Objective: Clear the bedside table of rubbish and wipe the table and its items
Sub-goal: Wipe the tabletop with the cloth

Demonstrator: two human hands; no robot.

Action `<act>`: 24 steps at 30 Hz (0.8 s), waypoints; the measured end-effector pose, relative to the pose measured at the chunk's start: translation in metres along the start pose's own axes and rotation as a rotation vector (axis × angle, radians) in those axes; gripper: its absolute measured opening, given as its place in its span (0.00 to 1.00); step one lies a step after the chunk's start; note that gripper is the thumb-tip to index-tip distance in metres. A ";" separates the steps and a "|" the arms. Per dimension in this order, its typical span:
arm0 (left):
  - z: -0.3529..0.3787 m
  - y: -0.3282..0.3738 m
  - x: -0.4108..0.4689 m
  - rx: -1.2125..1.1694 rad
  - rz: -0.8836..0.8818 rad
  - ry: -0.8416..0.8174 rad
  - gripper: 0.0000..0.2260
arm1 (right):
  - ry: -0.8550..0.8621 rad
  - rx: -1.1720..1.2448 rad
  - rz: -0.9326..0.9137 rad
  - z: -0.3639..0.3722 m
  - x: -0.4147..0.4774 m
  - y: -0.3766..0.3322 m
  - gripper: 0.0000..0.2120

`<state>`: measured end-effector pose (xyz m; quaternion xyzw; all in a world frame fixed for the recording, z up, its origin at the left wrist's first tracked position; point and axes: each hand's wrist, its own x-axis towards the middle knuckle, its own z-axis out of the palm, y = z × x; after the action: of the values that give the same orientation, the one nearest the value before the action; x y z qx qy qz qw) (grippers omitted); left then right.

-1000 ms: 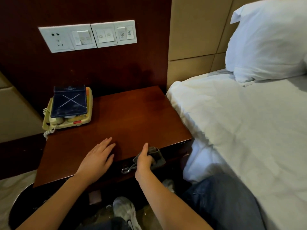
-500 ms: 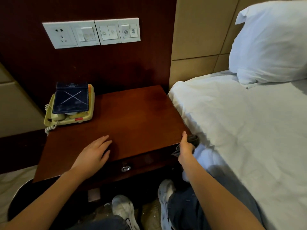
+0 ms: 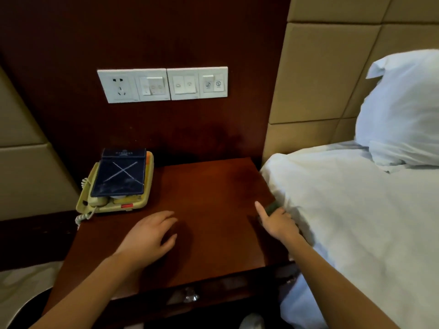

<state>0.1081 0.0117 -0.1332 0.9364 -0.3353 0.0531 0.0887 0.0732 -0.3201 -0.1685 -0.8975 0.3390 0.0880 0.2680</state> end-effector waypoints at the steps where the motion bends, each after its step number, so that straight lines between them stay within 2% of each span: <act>1: 0.003 -0.002 0.003 -0.005 0.009 -0.010 0.22 | 0.039 -0.039 -0.012 0.003 0.009 -0.006 0.60; 4: 0.010 -0.013 0.010 -0.069 0.005 0.031 0.28 | 0.149 -0.084 -0.045 0.003 0.029 -0.024 0.47; 7: 0.014 -0.024 0.018 -0.151 -0.032 0.135 0.18 | 0.178 -0.162 -0.067 0.006 0.058 -0.036 0.42; 11: 0.010 -0.039 0.027 -0.243 -0.093 0.254 0.15 | 0.182 -0.376 -0.075 0.018 0.070 -0.073 0.39; 13: 0.005 -0.048 0.030 -0.300 -0.164 0.337 0.11 | 0.144 -0.417 -0.183 0.028 0.063 -0.099 0.36; 17: -0.022 -0.066 0.023 -0.415 -0.308 0.572 0.06 | 0.032 -0.450 -0.517 0.077 0.026 -0.172 0.33; 19: -0.040 -0.074 0.014 -0.527 -0.441 0.707 0.04 | -0.022 -0.468 -0.654 0.104 0.000 -0.204 0.32; 21: -0.053 -0.087 0.008 -0.683 -0.703 0.759 0.02 | -0.043 -0.493 -0.717 0.119 -0.016 -0.220 0.32; 22: -0.057 -0.096 0.007 -0.764 -0.870 0.721 0.05 | -0.049 -0.502 -0.728 0.122 -0.020 -0.222 0.31; 24: -0.059 -0.110 0.006 -1.027 -1.159 0.469 0.10 | -0.062 -0.503 -0.743 0.123 -0.023 -0.219 0.31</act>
<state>0.1804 0.1036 -0.0893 0.7682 0.2483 0.0331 0.5892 0.2026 -0.1033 -0.1717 -0.9925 -0.0465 0.0923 0.0650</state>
